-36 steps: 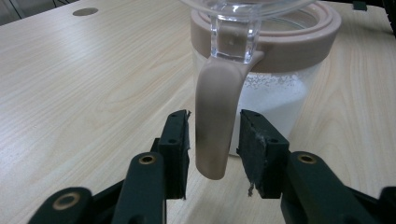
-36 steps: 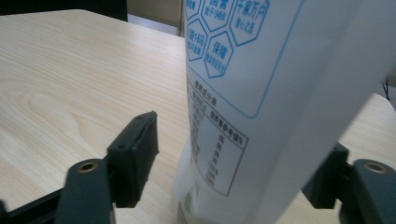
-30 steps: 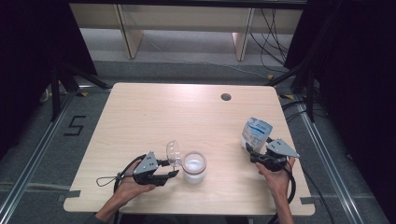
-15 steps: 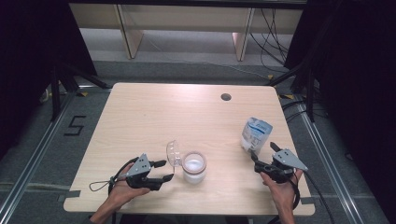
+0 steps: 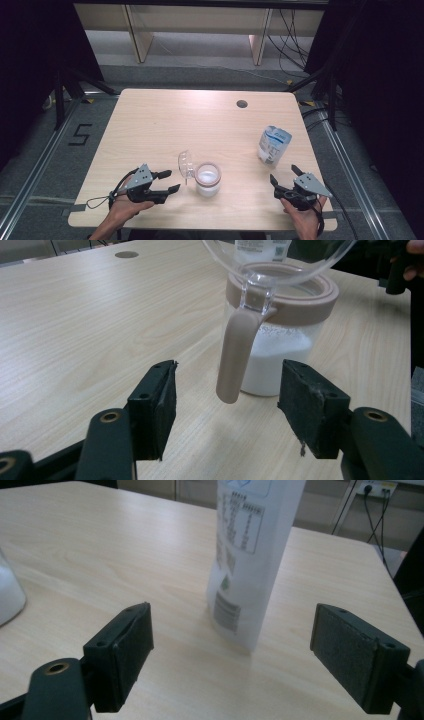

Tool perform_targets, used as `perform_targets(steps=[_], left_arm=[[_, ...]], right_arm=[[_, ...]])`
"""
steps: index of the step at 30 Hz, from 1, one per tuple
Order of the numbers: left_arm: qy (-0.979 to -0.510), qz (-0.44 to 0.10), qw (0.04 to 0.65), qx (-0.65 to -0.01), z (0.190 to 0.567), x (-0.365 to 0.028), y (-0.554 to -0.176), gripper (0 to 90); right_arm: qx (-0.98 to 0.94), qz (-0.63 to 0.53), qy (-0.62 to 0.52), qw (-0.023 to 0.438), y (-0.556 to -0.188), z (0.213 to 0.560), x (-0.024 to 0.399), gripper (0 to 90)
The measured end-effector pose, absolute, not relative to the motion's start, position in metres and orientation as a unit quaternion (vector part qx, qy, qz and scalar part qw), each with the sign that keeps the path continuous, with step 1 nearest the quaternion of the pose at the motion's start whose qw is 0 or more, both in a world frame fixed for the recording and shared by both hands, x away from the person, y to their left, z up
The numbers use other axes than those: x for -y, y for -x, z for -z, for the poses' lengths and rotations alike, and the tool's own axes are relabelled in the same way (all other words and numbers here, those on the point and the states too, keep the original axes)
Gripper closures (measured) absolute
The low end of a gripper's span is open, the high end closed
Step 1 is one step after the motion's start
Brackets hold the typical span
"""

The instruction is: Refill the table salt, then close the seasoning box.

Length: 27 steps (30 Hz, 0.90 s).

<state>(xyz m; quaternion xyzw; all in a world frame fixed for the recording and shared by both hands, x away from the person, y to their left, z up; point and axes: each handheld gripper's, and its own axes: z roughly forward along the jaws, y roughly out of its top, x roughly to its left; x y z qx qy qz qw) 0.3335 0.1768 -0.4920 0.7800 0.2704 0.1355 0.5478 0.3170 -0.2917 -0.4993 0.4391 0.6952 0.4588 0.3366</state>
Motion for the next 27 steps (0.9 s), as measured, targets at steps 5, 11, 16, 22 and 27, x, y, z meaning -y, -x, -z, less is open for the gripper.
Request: perform_targets(steps=[5, 11, 16, 22, 27], left_arm=[[-0.775, -0.142, 0.548, -0.281, 0.487, -0.181, -0.333, 40.4], [-0.764, -0.148, 0.556, -0.293, 0.476, -0.185, -0.332, 41.3], [-0.755, -0.156, 0.565, -0.294, 0.471, -0.187, -0.33, 41.8], [-0.753, -0.157, 0.565, -0.298, 0.466, -0.186, -0.332, 42.1], [-0.756, -0.155, 0.564, -0.295, 0.464, -0.182, -0.332, 42.1]], right_arm=[[-0.699, -0.461, -0.44, 0.325, -0.313, 0.505, 0.287, 17.9], [-0.708, -0.46, -0.435, 0.314, -0.304, 0.508, 0.282, 16.7], [-0.711, -0.457, -0.435, 0.31, -0.296, 0.512, 0.28, 16.8], [-0.718, -0.45, -0.432, 0.31, -0.29, 0.514, 0.277, 17.5], [-0.725, -0.445, -0.425, 0.31, -0.288, 0.514, 0.276, 17.5]])
